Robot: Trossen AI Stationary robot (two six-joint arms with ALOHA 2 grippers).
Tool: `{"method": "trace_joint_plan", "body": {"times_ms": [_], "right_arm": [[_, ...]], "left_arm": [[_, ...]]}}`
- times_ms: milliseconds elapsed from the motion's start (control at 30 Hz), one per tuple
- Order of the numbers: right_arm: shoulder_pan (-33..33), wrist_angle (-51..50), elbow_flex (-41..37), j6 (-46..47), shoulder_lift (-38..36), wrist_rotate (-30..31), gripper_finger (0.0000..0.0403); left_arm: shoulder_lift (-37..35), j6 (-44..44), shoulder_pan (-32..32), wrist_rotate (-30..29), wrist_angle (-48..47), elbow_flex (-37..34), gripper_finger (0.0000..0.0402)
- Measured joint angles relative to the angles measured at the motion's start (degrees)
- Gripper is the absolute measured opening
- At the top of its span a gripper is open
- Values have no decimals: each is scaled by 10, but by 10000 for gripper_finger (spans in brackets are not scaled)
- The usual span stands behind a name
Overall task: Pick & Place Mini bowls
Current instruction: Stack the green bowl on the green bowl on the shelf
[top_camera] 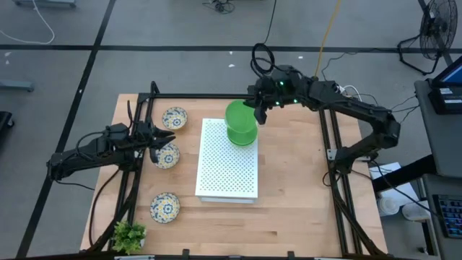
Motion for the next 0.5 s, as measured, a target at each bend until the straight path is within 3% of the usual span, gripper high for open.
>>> {"method": "trace_joint_plan", "body": {"times_ms": [500], "right_arm": [[-5, -60, 0, -24, 27, -9, 0]], "left_arm": [[0, 0, 0, 0, 0, 0, 88]]}}
